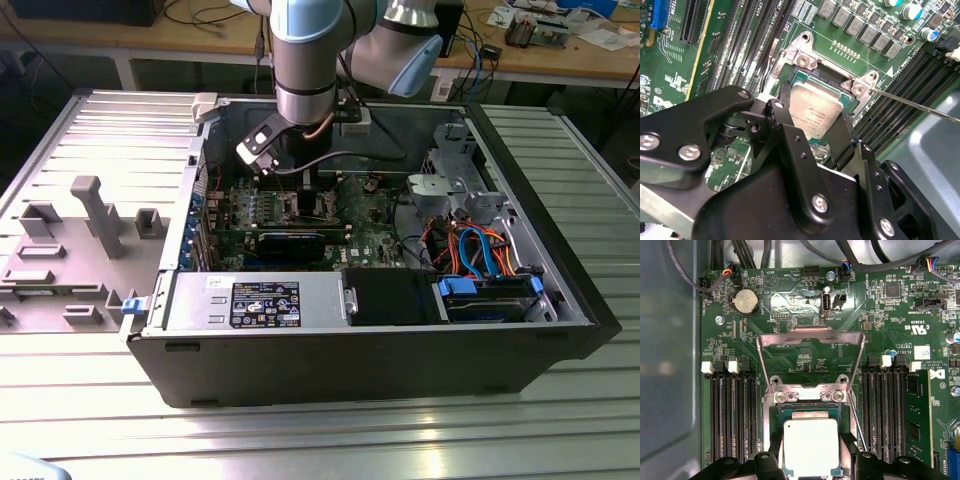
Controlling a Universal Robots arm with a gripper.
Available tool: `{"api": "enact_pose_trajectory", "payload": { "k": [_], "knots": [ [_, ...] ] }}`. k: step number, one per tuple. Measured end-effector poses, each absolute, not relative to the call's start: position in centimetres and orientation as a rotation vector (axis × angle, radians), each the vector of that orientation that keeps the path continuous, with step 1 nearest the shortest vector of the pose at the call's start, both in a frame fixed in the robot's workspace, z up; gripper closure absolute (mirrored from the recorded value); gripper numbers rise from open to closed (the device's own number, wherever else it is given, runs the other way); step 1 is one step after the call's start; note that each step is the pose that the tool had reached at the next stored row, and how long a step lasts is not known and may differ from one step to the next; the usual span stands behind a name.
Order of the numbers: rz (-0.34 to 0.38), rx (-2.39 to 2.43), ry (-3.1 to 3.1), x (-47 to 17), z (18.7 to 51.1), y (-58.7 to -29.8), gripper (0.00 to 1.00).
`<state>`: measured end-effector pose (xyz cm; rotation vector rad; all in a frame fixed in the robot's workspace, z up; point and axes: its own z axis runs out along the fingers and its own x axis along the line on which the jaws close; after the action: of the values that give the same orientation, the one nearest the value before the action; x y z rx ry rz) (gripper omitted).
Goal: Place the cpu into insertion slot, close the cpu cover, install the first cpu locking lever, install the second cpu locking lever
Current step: 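Place the cpu into insertion slot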
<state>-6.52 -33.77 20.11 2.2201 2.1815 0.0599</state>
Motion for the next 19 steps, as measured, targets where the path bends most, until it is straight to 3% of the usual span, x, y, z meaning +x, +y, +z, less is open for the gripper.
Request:
{"api": "enact_pose_trajectory", "payload": {
  "k": [11,13,14,19],
  "knots": [
    [0.06,2.227,2.174,-6.43,19.92,-33.77,0.47],
    [0.06,2.227,2.174,-6.43,19.91,-33.77,0.45],
    [0.06,2.227,2.174,-6.43,19.91,-33.77,0.39],
    [0.06,2.227,2.174,-6.43,20.15,-33.76,0.39]
  ]
}}
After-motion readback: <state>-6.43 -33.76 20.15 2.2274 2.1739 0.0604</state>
